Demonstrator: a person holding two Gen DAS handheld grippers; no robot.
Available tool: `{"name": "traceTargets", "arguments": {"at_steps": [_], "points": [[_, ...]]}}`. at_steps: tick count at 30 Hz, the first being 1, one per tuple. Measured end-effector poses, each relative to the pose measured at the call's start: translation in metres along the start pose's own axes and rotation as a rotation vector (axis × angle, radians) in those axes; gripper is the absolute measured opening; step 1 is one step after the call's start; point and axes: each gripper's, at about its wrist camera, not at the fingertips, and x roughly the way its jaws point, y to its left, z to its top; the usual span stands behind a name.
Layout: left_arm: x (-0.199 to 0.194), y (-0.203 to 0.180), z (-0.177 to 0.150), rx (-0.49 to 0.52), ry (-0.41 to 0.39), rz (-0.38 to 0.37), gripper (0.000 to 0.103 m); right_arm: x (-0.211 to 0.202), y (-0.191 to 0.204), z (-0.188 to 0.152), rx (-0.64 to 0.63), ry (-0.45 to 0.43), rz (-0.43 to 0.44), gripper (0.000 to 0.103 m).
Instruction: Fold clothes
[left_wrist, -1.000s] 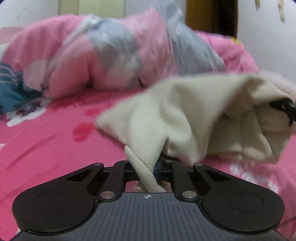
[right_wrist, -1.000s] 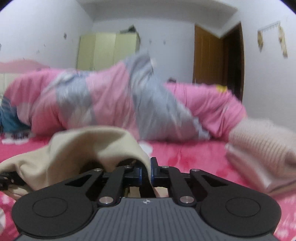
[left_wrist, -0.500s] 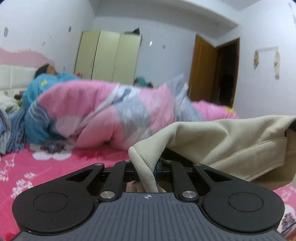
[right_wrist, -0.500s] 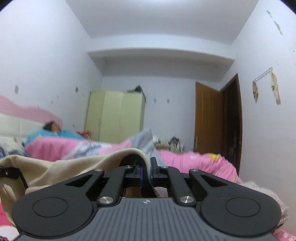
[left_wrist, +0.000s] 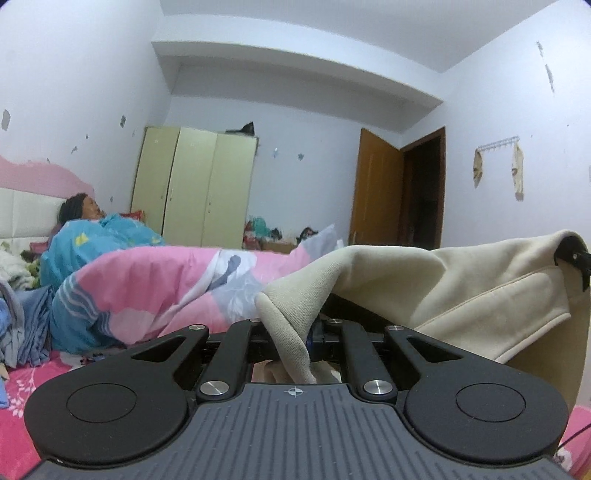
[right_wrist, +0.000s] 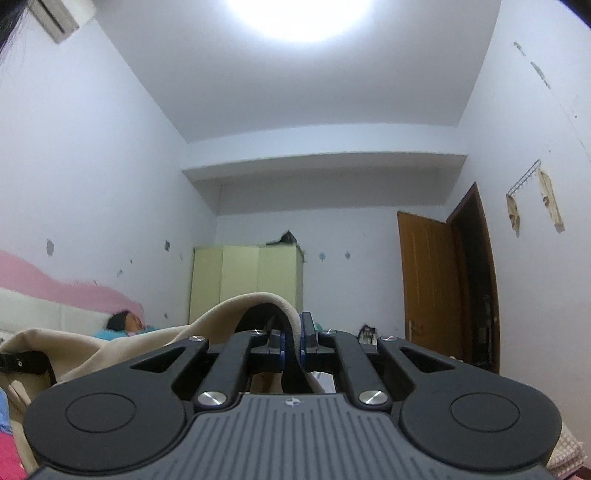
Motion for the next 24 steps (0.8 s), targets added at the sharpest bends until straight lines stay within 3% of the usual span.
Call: {"name": "traceTargets", "arguments": {"at_steps": [7, 12, 15, 20, 24], "points": [[0.075, 0.022, -0.061, -0.036, 0.246, 0.051, 0.007, 0.066, 0.003, -0.084, -0.052, 0.271, 0.009, 0.007], [0.148, 0.050, -0.091, -0.050, 0.333, 0.099, 0.007, 0.140, 0.006, -0.150, -0.072, 0.444, 0.024, 0.007], [0.202, 0.063, -0.091, -0.034, 0.341, 0.107, 0.007, 0.203, -0.004, -0.173, -0.039, 0.489, 0.020, 0.006], [0.288, 0.067, -0.082, 0.009, 0.317, 0.118, 0.007, 0.303, -0.012, -0.196, -0.067, 0.474, -0.030, 0.006], [0.353, 0.074, -0.098, 0.029, 0.319, 0.154, 0.010, 0.380, -0.021, -0.236, -0.071, 0.507, -0.072, 0.007]]}}
